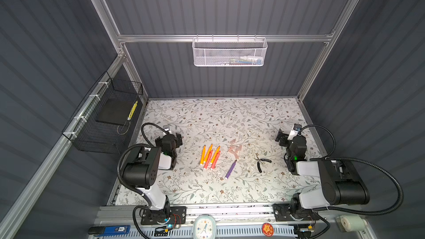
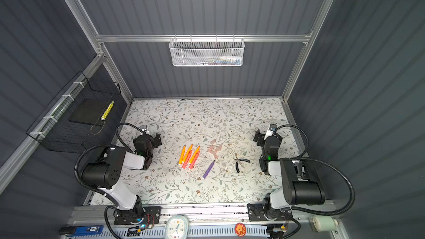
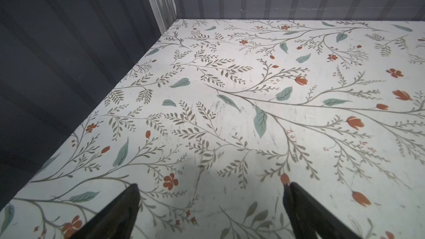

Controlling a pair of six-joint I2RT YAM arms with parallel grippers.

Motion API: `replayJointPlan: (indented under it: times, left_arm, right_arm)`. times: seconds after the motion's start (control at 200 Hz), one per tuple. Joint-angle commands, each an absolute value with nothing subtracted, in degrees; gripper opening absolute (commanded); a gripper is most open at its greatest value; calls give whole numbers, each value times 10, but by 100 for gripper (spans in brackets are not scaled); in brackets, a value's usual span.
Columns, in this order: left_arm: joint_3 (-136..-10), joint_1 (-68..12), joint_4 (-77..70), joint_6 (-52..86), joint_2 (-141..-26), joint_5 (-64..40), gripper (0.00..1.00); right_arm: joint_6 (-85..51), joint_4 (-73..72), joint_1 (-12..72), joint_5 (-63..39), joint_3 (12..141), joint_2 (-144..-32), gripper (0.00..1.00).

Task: Insert pens into pen caps
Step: Pick up the pen from the bottom-center of the table.

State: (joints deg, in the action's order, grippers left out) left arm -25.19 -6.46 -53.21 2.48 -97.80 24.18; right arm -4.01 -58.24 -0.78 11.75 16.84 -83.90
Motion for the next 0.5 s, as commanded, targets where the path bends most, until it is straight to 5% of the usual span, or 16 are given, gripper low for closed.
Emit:
replayJointPlan:
  times: [0.0, 0.495]
  left_arm:
    - [-259, -69, -547, 15, -984, 250, 100]
    - [-259, -69, -547, 15, -984, 250, 100]
  right_arm:
    - [-29, -583, -8, 86, 174, -837, 99]
    - [-28, -585, -9, 87, 173, -837, 99]
